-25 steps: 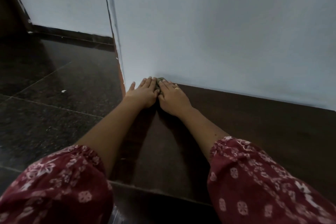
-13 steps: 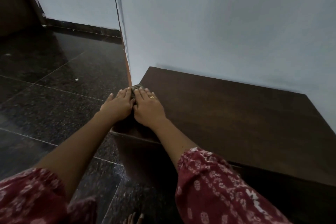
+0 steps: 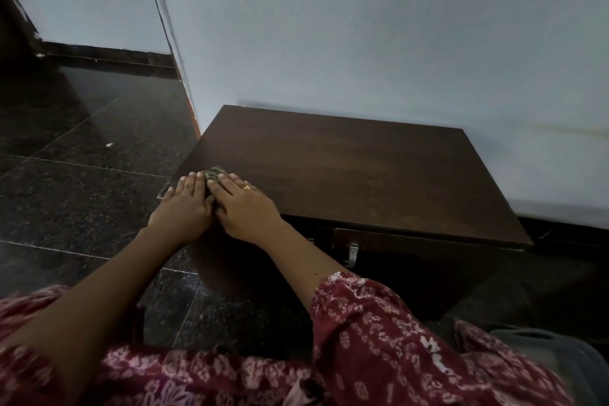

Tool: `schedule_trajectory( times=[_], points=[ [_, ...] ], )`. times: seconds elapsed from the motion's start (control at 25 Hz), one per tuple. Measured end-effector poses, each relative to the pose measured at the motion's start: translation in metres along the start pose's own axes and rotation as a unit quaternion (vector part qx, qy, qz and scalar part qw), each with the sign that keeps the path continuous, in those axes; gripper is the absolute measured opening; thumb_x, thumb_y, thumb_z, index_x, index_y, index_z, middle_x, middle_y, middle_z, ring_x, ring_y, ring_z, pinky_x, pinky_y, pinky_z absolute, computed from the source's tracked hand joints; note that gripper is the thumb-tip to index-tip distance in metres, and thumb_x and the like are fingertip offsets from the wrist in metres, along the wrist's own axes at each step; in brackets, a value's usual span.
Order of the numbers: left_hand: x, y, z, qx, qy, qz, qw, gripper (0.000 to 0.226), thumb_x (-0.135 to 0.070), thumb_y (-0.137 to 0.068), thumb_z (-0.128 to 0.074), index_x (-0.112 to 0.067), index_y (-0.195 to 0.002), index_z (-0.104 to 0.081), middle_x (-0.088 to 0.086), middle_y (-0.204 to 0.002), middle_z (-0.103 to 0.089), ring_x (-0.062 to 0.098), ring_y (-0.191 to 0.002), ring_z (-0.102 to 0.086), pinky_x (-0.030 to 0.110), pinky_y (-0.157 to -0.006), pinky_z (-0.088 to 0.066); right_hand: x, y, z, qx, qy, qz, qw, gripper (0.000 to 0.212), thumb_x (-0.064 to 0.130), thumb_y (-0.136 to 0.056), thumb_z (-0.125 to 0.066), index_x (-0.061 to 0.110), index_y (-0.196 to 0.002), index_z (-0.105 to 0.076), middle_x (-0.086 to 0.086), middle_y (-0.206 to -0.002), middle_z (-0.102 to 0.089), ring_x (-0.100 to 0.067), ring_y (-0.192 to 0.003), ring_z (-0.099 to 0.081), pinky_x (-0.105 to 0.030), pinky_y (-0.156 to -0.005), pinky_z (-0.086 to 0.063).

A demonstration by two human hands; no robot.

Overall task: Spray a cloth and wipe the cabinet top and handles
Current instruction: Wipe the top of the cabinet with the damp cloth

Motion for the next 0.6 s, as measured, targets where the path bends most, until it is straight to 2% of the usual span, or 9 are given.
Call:
schedule_trajectory(
  times=[0.24,0.44,0.6],
  points=[
    [-0.101,-0.003,-0.002,-0.005,0.049,-0.093,0.994,0.057,-0.029,-0.101,-0.019,0.0,-0.147,-0.002,0.017,-0.158,-0.002,0.029,-0.147,-0.002,0.041,-0.118,-0.005,-0.069,0.057,0.037,0.018,0.009,-0.084,0.996,0.053,0.019,-0.095,-0.036,0.009,-0.144,-0.022,-0.013,-0.155,-0.021,-0.027,-0.144,-0.016,-0.036,-0.118,-0.015],
    [-0.187,-0.005,-0.006,-0.001,0.058,-0.169,0.984,0.057,-0.031,-0.101,-0.017,-0.002,-0.148,-0.001,0.015,-0.159,-0.001,0.026,-0.147,0.0,0.039,-0.119,-0.003,-0.132,0.106,0.064,0.038,0.02,-0.173,0.984,0.052,0.023,-0.096,-0.031,0.015,-0.146,-0.016,-0.007,-0.158,-0.013,-0.022,-0.145,-0.01,-0.039,-0.118,-0.014],
    [-0.259,-0.003,-0.01,0.002,0.058,-0.224,0.973,0.057,-0.031,-0.101,-0.016,-0.003,-0.148,0.0,0.015,-0.159,0.0,0.026,-0.147,0.001,0.039,-0.119,-0.002,-0.179,0.153,0.088,0.014,0.024,-0.241,0.97,0.051,0.025,-0.097,-0.028,0.019,-0.146,-0.015,-0.004,-0.158,-0.012,-0.02,-0.145,-0.009,-0.041,-0.117,-0.013]
  ],
)
Point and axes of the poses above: each hand's wrist, its own y-axis away from the middle knuckle, its own z-axis out of the back of the hand, x = y × z, the point moved 5 cm from there along -y, towards the middle knuckle
